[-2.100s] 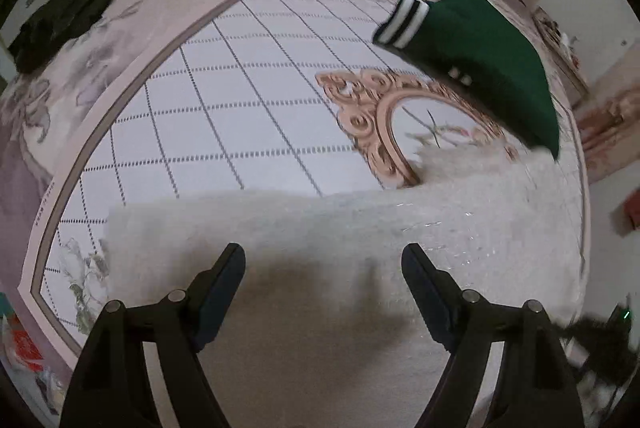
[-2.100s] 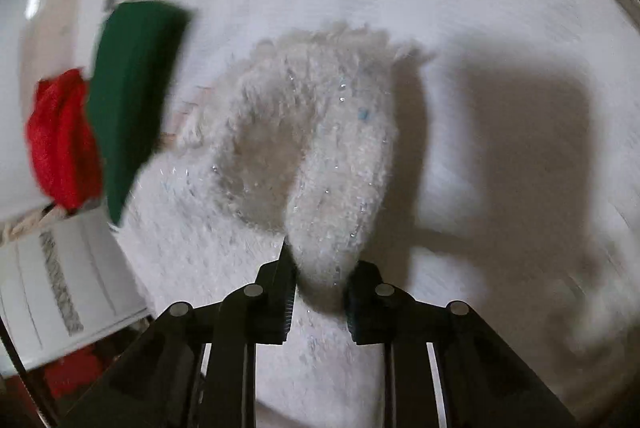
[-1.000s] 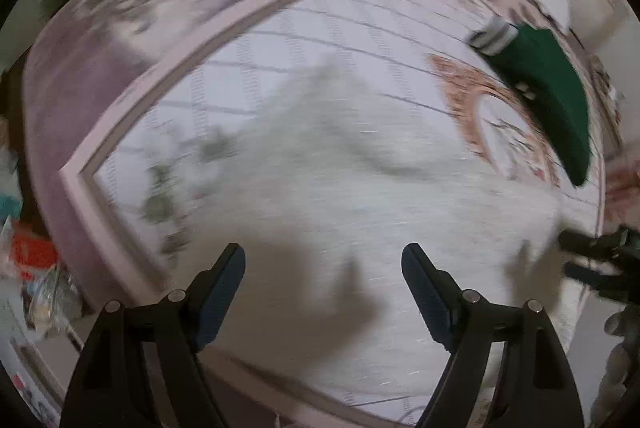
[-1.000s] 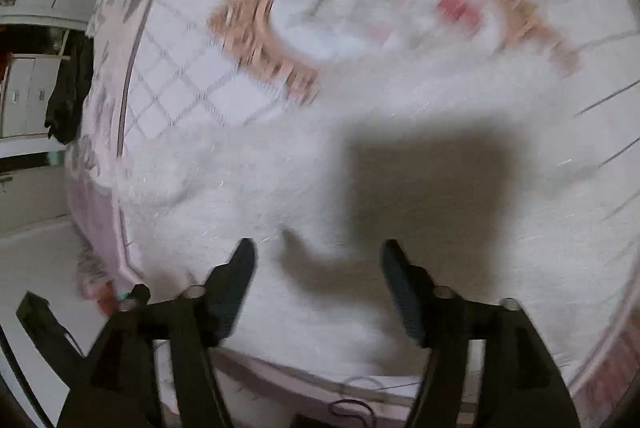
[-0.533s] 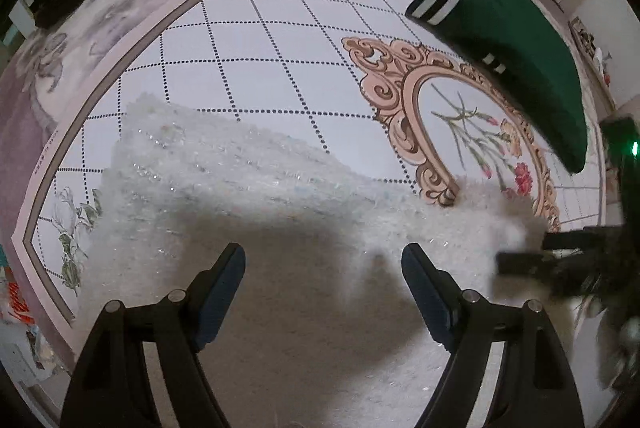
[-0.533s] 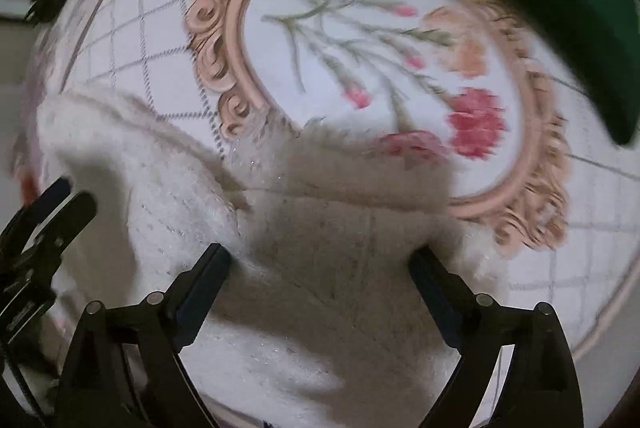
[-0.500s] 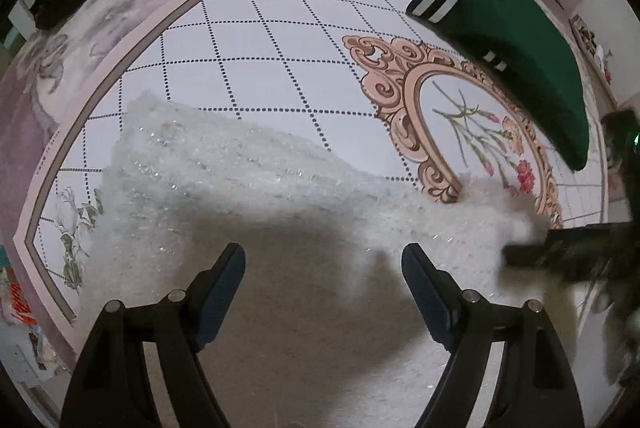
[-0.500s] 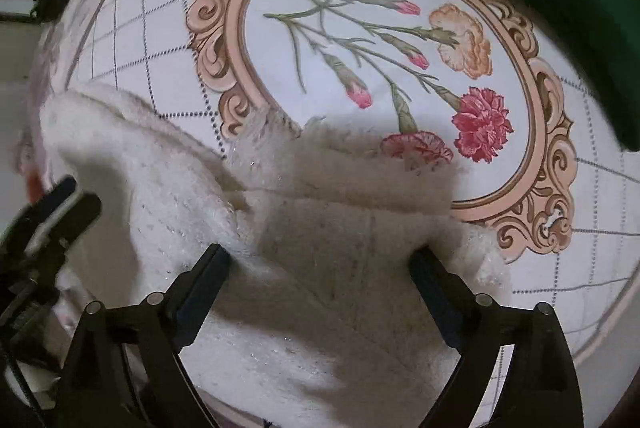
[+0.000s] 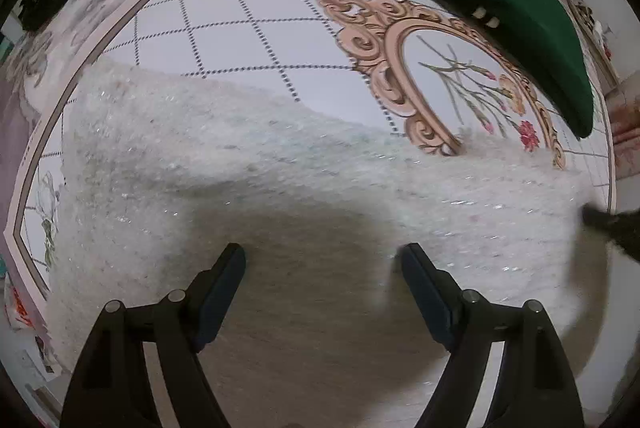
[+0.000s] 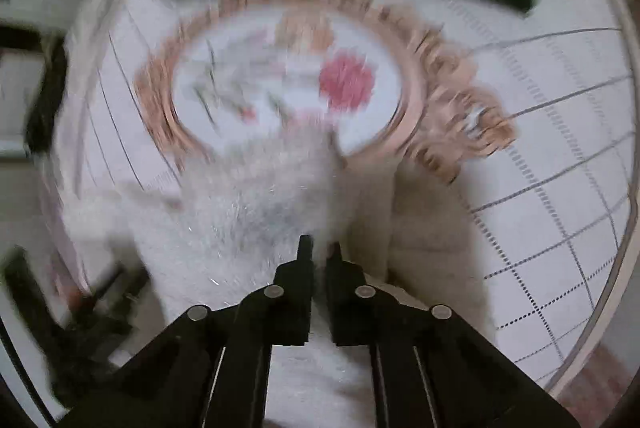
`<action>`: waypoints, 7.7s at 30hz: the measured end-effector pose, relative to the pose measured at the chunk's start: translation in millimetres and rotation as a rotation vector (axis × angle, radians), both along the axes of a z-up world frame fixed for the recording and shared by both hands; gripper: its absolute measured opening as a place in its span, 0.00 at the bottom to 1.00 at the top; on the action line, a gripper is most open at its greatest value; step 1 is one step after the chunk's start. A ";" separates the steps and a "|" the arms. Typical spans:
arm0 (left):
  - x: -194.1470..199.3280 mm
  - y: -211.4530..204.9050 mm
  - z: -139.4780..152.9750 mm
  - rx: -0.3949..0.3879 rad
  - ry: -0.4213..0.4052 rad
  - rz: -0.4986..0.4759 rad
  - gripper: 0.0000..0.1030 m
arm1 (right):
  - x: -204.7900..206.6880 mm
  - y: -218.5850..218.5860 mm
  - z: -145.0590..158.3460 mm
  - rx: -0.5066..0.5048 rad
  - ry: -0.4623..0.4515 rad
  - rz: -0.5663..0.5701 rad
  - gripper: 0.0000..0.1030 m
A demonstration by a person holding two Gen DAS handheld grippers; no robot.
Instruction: Fold large clothes
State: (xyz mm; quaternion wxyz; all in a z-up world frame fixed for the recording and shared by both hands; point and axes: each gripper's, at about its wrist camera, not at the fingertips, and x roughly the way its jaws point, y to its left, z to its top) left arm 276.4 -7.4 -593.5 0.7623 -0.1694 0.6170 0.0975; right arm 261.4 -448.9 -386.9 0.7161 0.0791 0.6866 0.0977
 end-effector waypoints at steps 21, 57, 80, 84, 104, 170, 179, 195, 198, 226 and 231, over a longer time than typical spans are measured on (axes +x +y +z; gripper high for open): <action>-89.2 176.6 39.4 0.474 0.101 0.277 0.78 | -56.0 156.7 24.9 0.169 0.147 -0.029 0.74; -96.2 199.0 67.6 0.293 -0.003 0.202 0.77 | -58.6 218.6 22.8 0.199 0.088 -0.064 0.64; 22.9 -2.5 42.1 0.178 0.004 -0.223 0.80 | -21.9 -15.1 4.2 0.256 0.035 -0.364 0.78; 30.6 -48.5 10.0 0.154 0.061 -0.292 0.86 | -90.6 -70.1 7.1 0.241 0.025 -0.507 0.80; 53.9 -38.1 -5.7 0.142 0.069 -0.249 1.00 | -84.5 -84.8 -121.9 0.723 -0.221 -0.696 0.48; -98.3 178.6 -3.0 -0.002 0.033 0.294 1.00 | -22.3 289.6 -16.4 0.043 0.057 0.505 0.45; -137.0 184.3 28.8 -0.058 -0.076 0.393 1.00 | -6.8 217.8 27.7 0.227 -0.020 0.316 0.88; -188.0 174.7 26.7 -0.035 -0.034 0.479 1.00 | -86.7 99.8 -71.1 0.533 0.107 -0.210 0.61; -189.9 170.5 31.2 -0.028 -0.032 0.463 1.00 | -171.6 45.9 -75.4 0.531 0.186 -0.522 0.79; -156.4 141.5 -16.9 -0.272 -0.055 0.424 1.00 | -35.2 157.3 -28.4 0.214 0.103 0.072 0.13; -165.3 150.8 4.1 -0.263 -0.099 0.454 1.00 | -18.8 181.9 -21.1 0.187 0.148 0.145 0.37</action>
